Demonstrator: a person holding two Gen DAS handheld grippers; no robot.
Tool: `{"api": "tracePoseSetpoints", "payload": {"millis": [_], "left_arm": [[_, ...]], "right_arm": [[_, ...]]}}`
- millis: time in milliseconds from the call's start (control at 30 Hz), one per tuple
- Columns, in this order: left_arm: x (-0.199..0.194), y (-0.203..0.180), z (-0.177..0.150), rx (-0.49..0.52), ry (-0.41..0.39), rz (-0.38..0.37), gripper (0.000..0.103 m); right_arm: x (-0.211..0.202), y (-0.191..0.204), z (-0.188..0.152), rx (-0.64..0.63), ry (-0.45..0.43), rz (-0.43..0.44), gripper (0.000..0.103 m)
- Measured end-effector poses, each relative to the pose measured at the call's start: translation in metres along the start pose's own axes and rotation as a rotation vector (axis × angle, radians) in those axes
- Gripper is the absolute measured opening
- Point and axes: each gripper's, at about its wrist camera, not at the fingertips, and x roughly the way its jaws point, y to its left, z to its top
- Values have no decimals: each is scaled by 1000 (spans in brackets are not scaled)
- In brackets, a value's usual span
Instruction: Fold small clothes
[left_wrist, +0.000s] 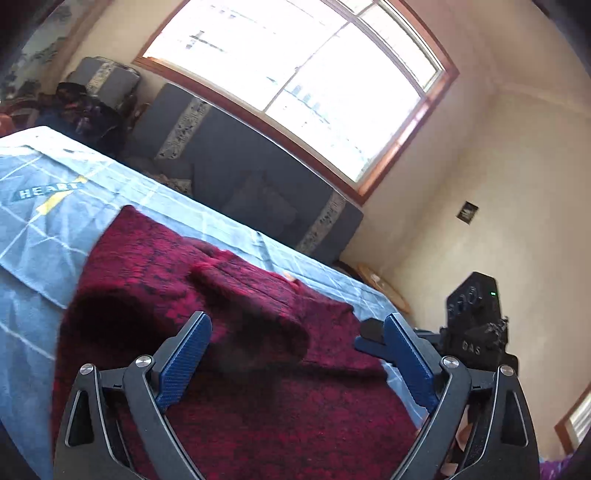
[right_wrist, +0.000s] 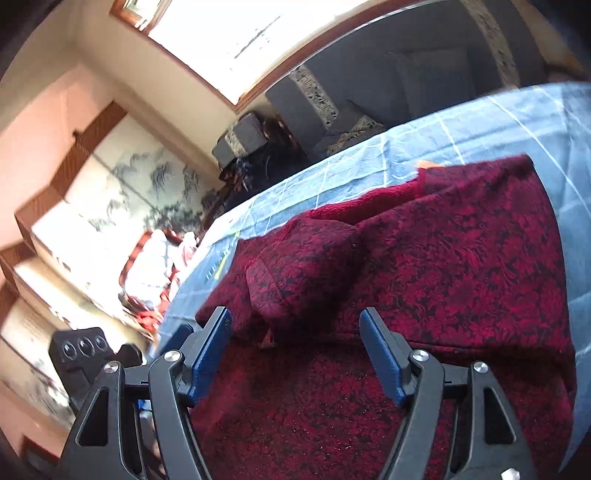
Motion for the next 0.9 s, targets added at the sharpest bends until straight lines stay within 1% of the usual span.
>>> {"api": "tracePoseSetpoints", "payload": {"millis": [33, 67, 133, 167, 200, 267, 333, 367, 400, 433, 500, 567, 600, 667, 700, 767, 800, 833, 900], "left_arm": [[-2, 11, -2, -18, -10, 36, 94], [-1, 23, -4, -48, -1, 69, 94], [5, 41, -12, -104, 32, 99, 94], [7, 48, -15, -117, 37, 132, 94], [10, 52, -20, -132, 45, 153, 94], [14, 57, -25, -155, 61, 163, 94], [18, 58, -27, -158, 83, 206, 94], [19, 61, -29, -161, 93, 209, 94], [19, 61, -29, -162, 95, 208, 94], [19, 60, -31, -160, 91, 213, 94], [16, 61, -32, -162, 88, 220, 94], [18, 64, -31, -173, 95, 218, 94], [19, 64, -31, -177, 99, 218, 94], [20, 64, -31, -177, 103, 221, 94], [20, 63, -30, -175, 105, 223, 94], [20, 63, -30, -174, 107, 226, 94], [20, 62, -29, -175, 107, 226, 94], [20, 62, -29, -176, 108, 226, 95], [22, 62, -28, -174, 111, 231, 95]], "right_arm": [[6, 15, 0, -71, 10, -59, 70], [12, 29, -1, -142, 18, -113, 70], [31, 57, -4, -279, 43, -220, 70], [41, 70, -6, -348, 52, -282, 70], [51, 82, -12, -414, 59, -338, 71], [77, 103, -17, -550, 83, -448, 74], [104, 111, -21, -651, 93, -589, 70], [112, 111, -21, -670, 91, -648, 51], [117, 105, -15, -658, 89, -689, 17], [114, 95, -8, -610, 91, -697, 11], [96, 69, 11, -450, 53, -645, 10], [61, 33, 24, -264, -14, -567, 9], [45, 14, 28, -171, -35, -510, 9], [22, -24, 29, -20, -35, -376, 9], [19, -41, 27, 39, -21, -305, 9], [17, -71, 19, 157, 20, -189, 16], [14, -83, 14, 211, 22, -140, 17], [11, -94, 9, 254, 12, -92, 17], [3, -109, 4, 322, -32, -27, 19]]}}
